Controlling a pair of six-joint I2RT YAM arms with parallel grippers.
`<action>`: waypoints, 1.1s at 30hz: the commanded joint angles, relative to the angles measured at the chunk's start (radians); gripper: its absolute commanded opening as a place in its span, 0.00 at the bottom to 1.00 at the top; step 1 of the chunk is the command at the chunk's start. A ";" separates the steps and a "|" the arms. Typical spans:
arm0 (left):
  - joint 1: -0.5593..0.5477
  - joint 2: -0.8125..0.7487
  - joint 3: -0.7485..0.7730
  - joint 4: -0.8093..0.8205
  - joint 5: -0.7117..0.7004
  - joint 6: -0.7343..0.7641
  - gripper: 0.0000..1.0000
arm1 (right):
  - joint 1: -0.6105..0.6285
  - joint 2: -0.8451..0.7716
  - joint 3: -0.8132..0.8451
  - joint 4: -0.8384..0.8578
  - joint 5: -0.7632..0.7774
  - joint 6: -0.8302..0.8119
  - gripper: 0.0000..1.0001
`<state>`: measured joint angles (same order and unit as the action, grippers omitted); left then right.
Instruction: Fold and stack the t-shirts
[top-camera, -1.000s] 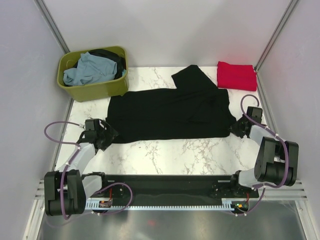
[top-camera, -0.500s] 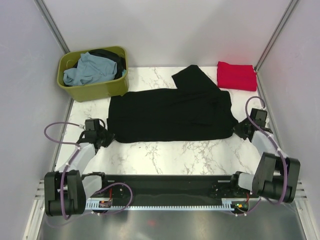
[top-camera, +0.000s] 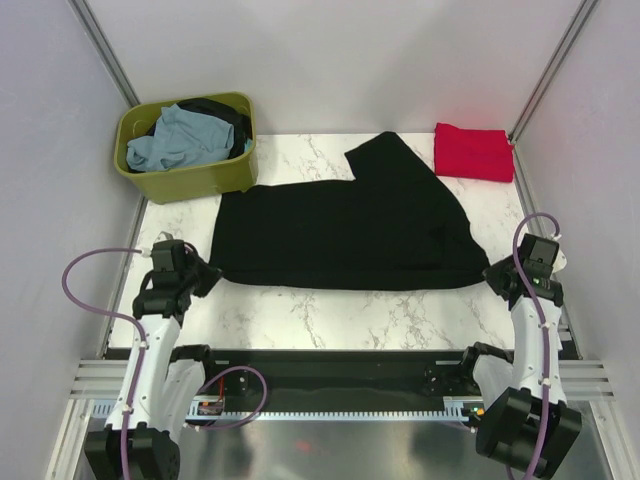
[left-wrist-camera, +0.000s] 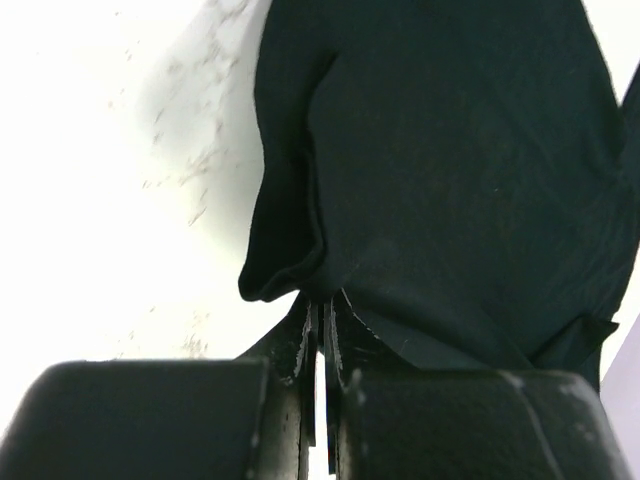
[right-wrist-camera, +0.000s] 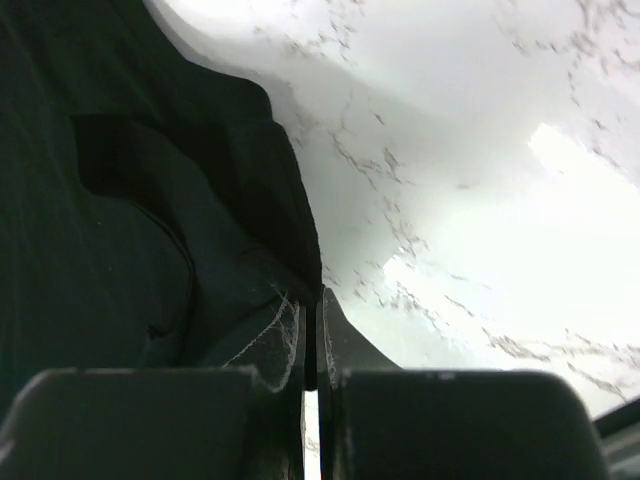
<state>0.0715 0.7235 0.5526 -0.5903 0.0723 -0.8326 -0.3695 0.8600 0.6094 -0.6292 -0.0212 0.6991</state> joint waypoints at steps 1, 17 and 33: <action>0.004 -0.045 0.026 -0.095 -0.002 -0.013 0.02 | -0.038 -0.042 -0.002 -0.073 -0.003 -0.016 0.03; 0.004 -0.090 0.314 -0.223 0.094 0.323 0.97 | -0.033 -0.109 0.086 -0.005 -0.257 -0.059 0.89; 0.005 -0.154 0.241 -0.114 0.078 0.371 0.92 | 0.417 0.211 -0.060 0.281 -0.085 0.051 0.79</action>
<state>0.0723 0.5777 0.7952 -0.7475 0.1520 -0.5076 0.0181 1.0500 0.5552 -0.4290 -0.1532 0.7124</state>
